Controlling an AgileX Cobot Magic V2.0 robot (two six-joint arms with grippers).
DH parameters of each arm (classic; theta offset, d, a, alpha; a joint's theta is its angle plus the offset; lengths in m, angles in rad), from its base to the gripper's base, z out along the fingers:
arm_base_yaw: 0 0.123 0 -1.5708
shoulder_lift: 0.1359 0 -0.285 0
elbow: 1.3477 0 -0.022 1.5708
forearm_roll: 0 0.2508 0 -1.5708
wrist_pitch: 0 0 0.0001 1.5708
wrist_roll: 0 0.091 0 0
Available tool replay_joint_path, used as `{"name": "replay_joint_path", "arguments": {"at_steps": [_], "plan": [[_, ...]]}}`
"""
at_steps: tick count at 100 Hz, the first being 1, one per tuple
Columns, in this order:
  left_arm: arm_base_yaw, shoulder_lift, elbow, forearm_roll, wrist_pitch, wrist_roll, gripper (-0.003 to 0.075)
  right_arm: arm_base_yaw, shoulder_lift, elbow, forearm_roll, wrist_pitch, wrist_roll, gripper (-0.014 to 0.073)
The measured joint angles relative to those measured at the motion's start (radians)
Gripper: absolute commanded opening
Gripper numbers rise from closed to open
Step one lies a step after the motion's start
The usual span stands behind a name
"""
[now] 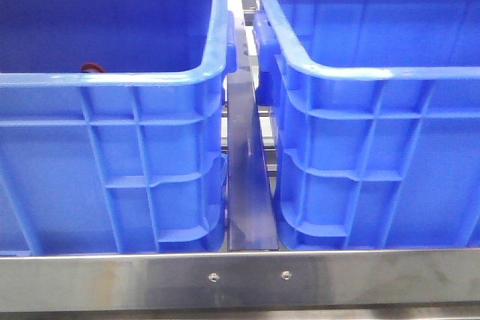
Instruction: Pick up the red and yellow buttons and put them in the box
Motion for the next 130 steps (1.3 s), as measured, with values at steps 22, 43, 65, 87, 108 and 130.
{"name": "replay_joint_path", "arguments": {"at_steps": [22, 43, 65, 87, 108, 130], "plan": [[0.000, 0.000, -0.123, 0.000, 0.128, 0.000, -0.0019, 0.000, 0.000, 0.000, 0.000, 0.000, 0.000, -0.0068], [0.000, 0.125, -0.349, 0.000, 0.284, 0.000, -0.0019, 0.000, 0.000, 0.000, 0.000, 0.000, 0.000, -0.0068], [0.000, 0.373, -0.599, 0.000, 0.507, 0.003, -0.0019, 0.000, 0.000, 0.000, 0.000, 0.000, 0.000, -0.0068], [0.000, 0.631, -0.817, 0.000, 0.668, 0.024, -0.0019, 0.000, 0.000, 0.000, 0.000, 0.000, 0.000, -0.0068], [0.000, 0.803, -0.909, -0.002, 0.729, 0.025, -0.0019, 0.000, 0.000, 0.000, 0.000, 0.000, 0.000, -0.0068], [0.000, 0.886, -0.917, -0.004, 0.733, 0.026, -0.0006, 0.000, 0.000, 0.000, 0.000, 0.000, 0.000, -0.0068]]}}
